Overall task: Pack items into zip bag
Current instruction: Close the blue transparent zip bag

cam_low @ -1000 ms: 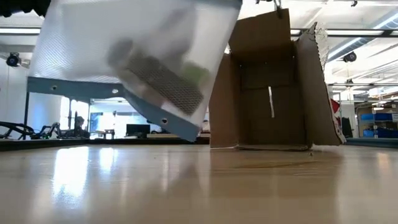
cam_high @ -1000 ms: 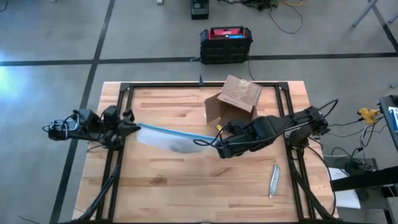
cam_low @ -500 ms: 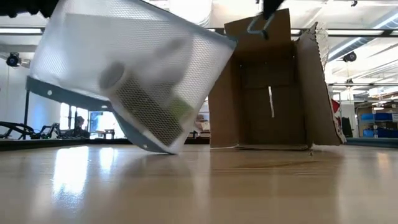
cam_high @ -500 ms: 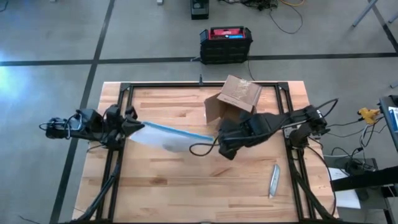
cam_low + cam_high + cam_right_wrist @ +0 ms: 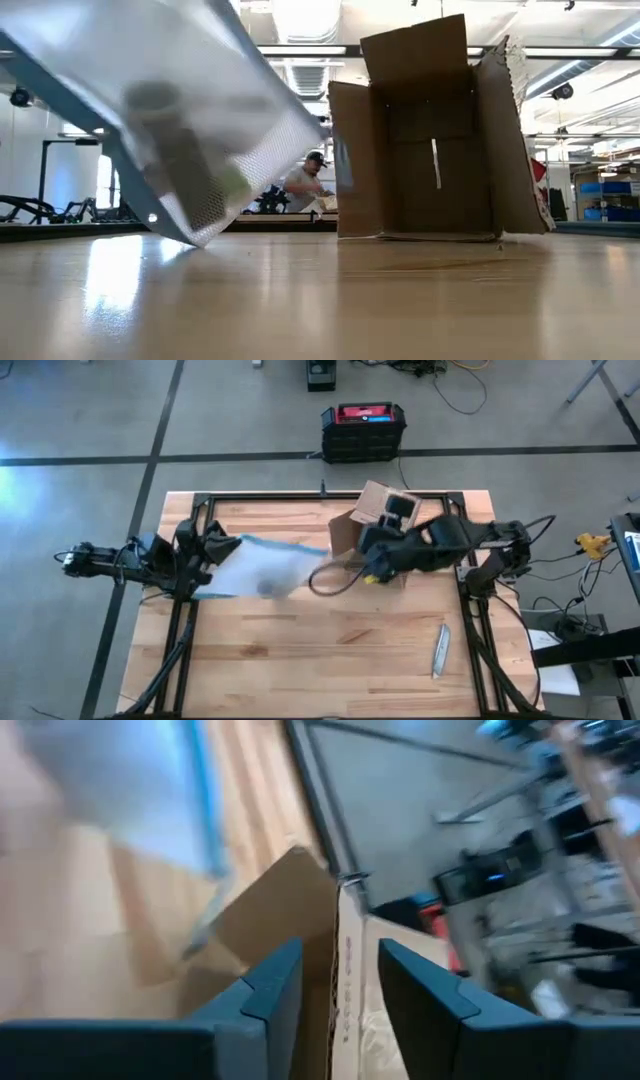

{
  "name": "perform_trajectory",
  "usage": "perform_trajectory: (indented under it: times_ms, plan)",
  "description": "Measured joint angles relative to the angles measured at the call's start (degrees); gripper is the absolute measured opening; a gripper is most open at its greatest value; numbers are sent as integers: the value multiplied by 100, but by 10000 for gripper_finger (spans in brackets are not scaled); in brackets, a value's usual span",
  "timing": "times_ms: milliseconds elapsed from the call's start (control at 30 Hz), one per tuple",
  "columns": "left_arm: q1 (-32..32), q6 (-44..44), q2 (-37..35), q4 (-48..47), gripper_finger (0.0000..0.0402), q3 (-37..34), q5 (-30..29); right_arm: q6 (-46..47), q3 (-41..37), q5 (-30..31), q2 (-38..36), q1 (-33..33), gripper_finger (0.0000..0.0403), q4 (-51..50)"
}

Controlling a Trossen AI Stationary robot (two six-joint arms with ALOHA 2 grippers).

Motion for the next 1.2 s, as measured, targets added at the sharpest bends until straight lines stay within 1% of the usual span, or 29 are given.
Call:
perform_trajectory:
  times_ms: [67, 167, 233, 333, 433, 533, 667, 700, 767, 867, 967, 1067, 1133, 1200]
  plan:
    - [-4, 134, 210, 348, 0, 2, -185, -91, -7, -325, -76, -77, 138, -13]
    - [-3, 131, 495, 114, 0, 155, -684, -212, -61, -515, -129, -153, 169, -209]
    - [3, 41, 662, -399, 0, 318, -897, -222, -134, -547, -149, -168, 190, -224]
    - [3, -109, 991, -1308, 0, 751, -1118, -222, -262, -509, -182, -191, 220, -234]
    - [52, -48, 1297, -2171, 0, 1342, -1148, -132, -422, -419, -175, -251, 241, -229]
    - [200, 445, 1580, -2875, 0, 2086, -1159, 53, -635, -409, -171, -400, 250, -219]
    - [588, 905, 2003, -4091, 0, 3133, -1105, 252, -980, -389, -167, -646, 244, -146]
    - [721, 974, 2110, -4489, 0, 3388, -1019, 272, -1079, -388, -167, -721, 240, -82]
    - [1047, 1104, 2318, -5281, 0, 3827, -597, 283, -1259, -468, -164, -860, 230, -5]
    - [1605, 1312, 2648, -6147, 0, 4246, 272, 285, -1548, -618, -164, -1059, 214, 107]
    - [2172, 1730, 2975, -6674, 0, 4492, 1288, 206, -1815, -639, -164, -1199, 199, 274]
    - [2799, 2354, 3395, -6966, 0, 4904, 2002, 88, -1968, -641, -162, -1316, 178, 473]
    - [3289, 2859, 3749, -7213, 0, 5356, 2404, 86, -1980, -643, -162, -1385, 154, 544]
    - [3781, 3346, 4153, -7553, 0, 5860, 2808, 88, -1934, -645, -162, -1445, 117, 561]
